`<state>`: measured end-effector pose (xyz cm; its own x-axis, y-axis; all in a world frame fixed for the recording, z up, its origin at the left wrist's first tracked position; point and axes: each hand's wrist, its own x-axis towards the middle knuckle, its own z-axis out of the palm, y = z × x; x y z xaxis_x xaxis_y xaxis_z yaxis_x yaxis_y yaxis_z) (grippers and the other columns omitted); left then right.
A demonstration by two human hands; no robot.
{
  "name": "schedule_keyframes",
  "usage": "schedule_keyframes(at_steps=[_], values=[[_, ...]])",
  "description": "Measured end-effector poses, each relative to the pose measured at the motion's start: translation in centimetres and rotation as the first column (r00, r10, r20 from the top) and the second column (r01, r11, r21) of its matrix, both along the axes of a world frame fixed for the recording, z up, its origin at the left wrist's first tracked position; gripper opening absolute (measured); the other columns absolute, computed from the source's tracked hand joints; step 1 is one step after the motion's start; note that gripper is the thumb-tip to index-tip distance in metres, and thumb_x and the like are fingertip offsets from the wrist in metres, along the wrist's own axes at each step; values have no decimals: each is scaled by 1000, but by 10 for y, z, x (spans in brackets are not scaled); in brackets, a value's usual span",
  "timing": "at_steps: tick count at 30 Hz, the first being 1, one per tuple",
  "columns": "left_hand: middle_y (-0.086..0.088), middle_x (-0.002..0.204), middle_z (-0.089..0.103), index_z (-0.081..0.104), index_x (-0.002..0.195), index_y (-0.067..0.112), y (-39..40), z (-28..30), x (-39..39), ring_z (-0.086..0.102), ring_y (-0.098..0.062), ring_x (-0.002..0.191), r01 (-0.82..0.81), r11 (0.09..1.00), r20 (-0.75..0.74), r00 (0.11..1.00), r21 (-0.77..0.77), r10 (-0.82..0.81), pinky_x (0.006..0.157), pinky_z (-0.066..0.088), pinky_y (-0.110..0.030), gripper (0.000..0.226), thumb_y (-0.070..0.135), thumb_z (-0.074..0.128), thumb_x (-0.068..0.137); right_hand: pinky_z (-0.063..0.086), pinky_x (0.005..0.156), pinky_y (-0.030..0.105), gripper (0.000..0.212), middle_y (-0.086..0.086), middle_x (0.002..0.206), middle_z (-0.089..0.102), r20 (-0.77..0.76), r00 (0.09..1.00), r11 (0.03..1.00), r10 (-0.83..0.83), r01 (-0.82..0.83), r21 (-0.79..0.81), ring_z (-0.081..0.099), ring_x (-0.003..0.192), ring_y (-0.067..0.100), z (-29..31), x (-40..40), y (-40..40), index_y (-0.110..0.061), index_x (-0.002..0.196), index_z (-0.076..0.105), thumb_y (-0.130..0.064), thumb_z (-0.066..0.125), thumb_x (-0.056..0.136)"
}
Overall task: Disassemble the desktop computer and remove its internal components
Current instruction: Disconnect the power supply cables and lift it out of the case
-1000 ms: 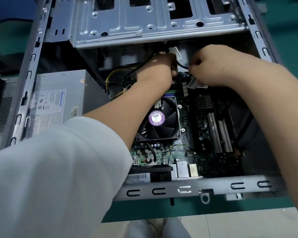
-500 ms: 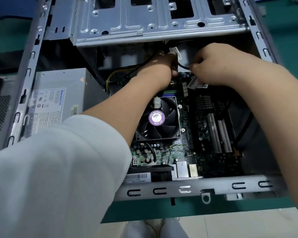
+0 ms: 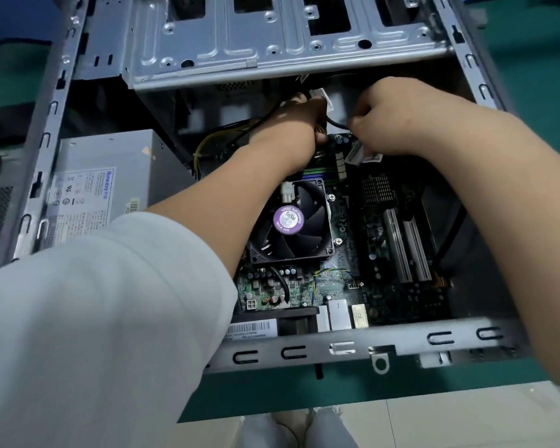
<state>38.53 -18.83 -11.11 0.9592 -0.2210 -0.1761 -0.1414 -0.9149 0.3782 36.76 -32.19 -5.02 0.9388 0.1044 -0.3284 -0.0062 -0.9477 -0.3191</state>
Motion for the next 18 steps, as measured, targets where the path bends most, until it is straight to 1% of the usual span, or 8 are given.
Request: schedule_keyframes(at_steps=[5, 7, 8, 9, 10, 11, 14, 18], values=[[-1, 118, 59, 56, 116, 25, 4, 6, 2, 56, -18, 108, -96, 995, -77, 993, -36, 93, 97, 41, -30, 29, 17, 59, 88, 38, 58, 25, 19, 10, 90, 65, -11, 1000, 1000, -15, 15, 7, 60, 86, 27, 1, -1, 1, -10, 97, 63, -17, 48, 89], [-2, 112, 59, 56, 119, 25, 7, 7, 4, 60, -3, 91, -133, 986, -123, 985, -104, 120, 77, 42, -10, 31, 18, 60, 89, 38, 58, 25, 19, 10, 92, 64, -11, 1000, 1000, -17, 17, 5, 60, 87, 28, 1, -2, 0, -10, 99, 63, -16, 47, 90], [2, 104, 57, 56, 116, 28, 8, 7, 5, 57, 12, 71, -150, 979, -145, 981, -141, 129, 59, 36, 1, 29, 17, 60, 90, 38, 58, 26, 20, 10, 93, 64, -12, 1000, 1000, -17, 17, 5, 60, 87, 28, 2, -2, 0, -11, 100, 63, -16, 47, 90], [7, 99, 53, 56, 113, 31, 8, 7, 5, 51, 18, 55, -163, 973, -155, 978, -161, 138, 47, 31, 2, 27, 16, 58, 90, 39, 60, 27, 20, 10, 94, 64, -11, 1000, 1000, -17, 17, 7, 59, 87, 28, 2, -2, 0, -11, 100, 62, -16, 46, 90], [9, 97, 50, 56, 113, 33, 7, 7, 4, 46, 23, 49, -171, 971, -153, 977, -168, 146, 45, 30, 2, 27, 17, 57, 91, 39, 60, 27, 20, 10, 94, 64, -10, 1000, 1000, -16, 17, 9, 59, 86, 28, 2, -2, 0, -12, 100, 62, -16, 46, 90], [7, 95, 49, 57, 115, 32, 8, 7, 4, 46, 22, 52, -173, 972, -139, 979, -162, 151, 48, 31, 1, 27, 18, 56, 92, 39, 59, 26, 20, 10, 95, 64, -10, 1000, 1000, -15, 15, 11, 59, 85, 28, 2, -2, 0, -11, 100, 62, -16, 45, 90], [7, 95, 52, 57, 111, 31, 8, 6, 3, 46, 0, 73, -150, 984, -81, 986, -93, 143, 68, 32, -13, 23, 18, 55, 91, 36, 55, 22, 19, 11, 94, 64, -16, 1000, 1000, -14, 14, 18, 57, 80, 27, 1, -2, 0, -10, 99, 62, -15, 45, 90], [7, 107, 59, 56, 106, 32, 6, 7, 0, 52, -15, 95, -106, 994, -13, 994, 1, 106, 76, 35, -22, 23, 18, 61, 87, 36, 56, 24, 17, 11, 93, 66, -30, 1000, 1000, 5, -5, 11, 57, 79, 27, 1, -2, 0, -9, 94, 62, -15, 47, 90]])
